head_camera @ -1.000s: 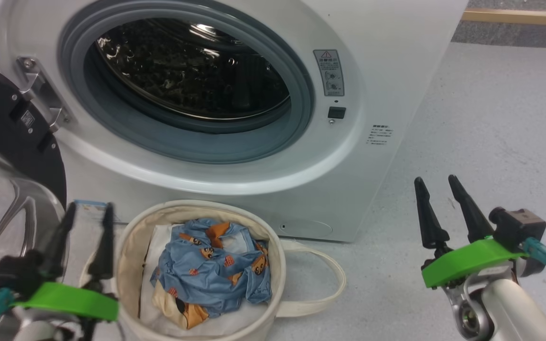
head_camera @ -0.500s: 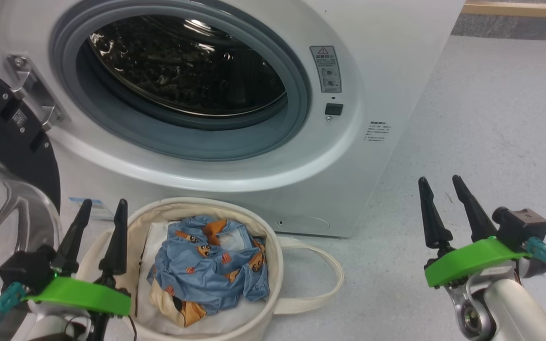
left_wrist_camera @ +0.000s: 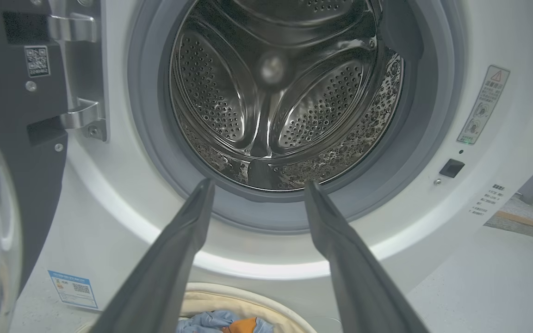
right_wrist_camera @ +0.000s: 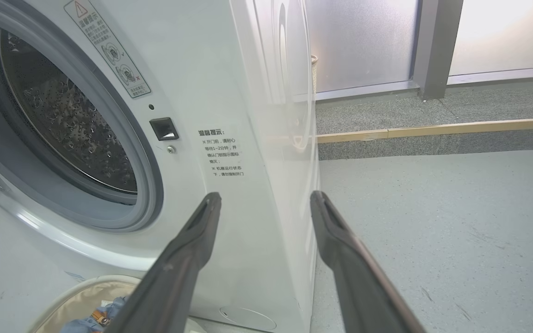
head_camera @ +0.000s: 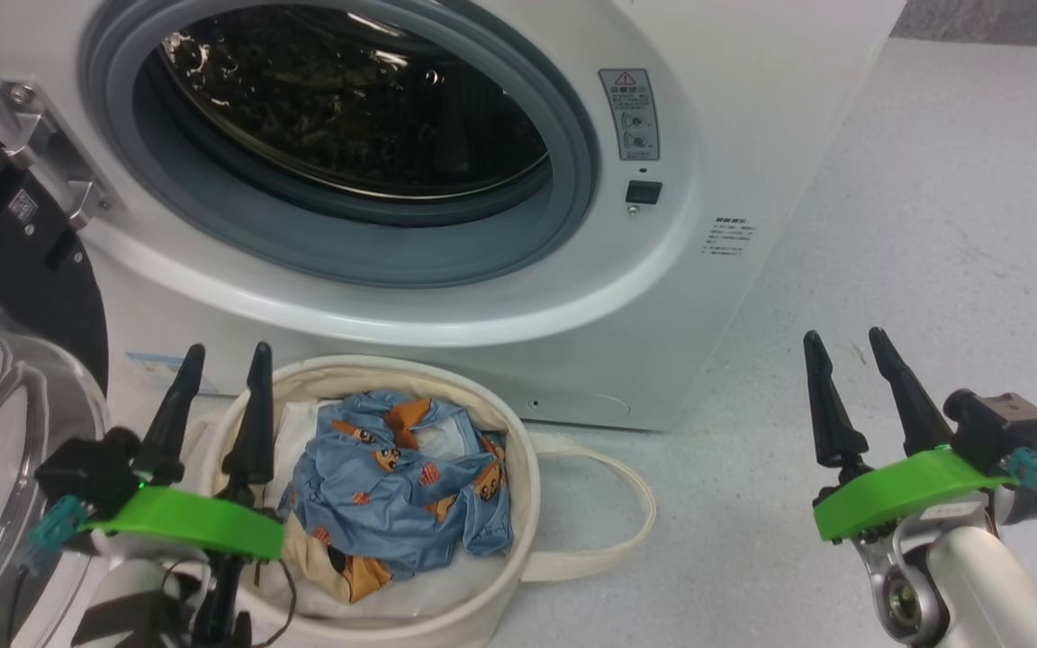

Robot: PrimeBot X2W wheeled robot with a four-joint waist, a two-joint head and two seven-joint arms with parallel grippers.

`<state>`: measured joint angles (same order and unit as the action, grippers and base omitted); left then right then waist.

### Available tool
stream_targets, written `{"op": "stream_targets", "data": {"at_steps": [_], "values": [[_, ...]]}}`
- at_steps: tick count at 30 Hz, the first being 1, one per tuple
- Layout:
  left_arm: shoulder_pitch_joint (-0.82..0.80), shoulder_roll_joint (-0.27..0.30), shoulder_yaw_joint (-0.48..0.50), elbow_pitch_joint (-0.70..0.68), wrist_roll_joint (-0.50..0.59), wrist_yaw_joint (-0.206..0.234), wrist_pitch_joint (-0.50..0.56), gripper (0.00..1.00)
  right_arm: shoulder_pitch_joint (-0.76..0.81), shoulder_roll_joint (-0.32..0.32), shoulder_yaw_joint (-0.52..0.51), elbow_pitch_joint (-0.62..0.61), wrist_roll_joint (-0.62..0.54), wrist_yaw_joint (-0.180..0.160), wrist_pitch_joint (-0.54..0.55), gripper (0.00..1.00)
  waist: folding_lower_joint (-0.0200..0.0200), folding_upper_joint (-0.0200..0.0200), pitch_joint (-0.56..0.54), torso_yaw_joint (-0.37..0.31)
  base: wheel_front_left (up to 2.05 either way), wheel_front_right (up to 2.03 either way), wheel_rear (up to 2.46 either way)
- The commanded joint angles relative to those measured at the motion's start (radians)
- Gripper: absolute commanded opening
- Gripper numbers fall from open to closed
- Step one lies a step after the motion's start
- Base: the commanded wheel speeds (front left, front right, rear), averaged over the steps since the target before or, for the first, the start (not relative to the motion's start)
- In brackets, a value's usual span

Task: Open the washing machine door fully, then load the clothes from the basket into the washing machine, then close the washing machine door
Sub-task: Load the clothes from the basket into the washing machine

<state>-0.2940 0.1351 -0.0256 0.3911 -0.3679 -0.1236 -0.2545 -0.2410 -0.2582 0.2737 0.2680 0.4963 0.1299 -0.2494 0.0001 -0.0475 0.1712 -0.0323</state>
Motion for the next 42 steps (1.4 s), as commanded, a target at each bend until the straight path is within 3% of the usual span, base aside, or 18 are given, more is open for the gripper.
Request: {"op": "stream_targets", "data": {"at_steps": [1, 9, 15, 42], "values": [[-0.043, 0.013, 0.03, -0.025, 0.007, -0.002, -0.007, 1.0, -0.027, -0.013, 0.01, -0.033, -0.006, 0.001, -0.012, 1.0, -0.0001, -0.0001, 0.005, 0.0, 0.0, 0.0, 0.0], [-0.082, -0.01, -0.005, 0.034, 0.044, -0.005, -0.007, 1.0, -0.047, -0.013, 0.008, -0.039, -0.005, 0.001, -0.012, 1.0, -0.0001, -0.0001, 0.053, 0.0, 0.0, 0.0, 0.0], [-0.141, -0.019, -0.066, 0.108, -0.001, -0.007, -0.007, 1.0, -0.081, -0.026, 0.006, -0.036, -0.006, 0.001, -0.012, 1.0, -0.0001, -0.0001, 0.107, -0.003, 0.0, 0.0, 0.0], [-0.407, -0.021, -0.399, 0.659, -0.029, -0.007, -0.007, 1.0, -0.198, -0.066, 0.065, -0.023, -0.007, 0.001, -0.012, 1.0, -0.0001, -0.0001, 0.325, -0.032, 0.0, 0.0, 0.0]]}}
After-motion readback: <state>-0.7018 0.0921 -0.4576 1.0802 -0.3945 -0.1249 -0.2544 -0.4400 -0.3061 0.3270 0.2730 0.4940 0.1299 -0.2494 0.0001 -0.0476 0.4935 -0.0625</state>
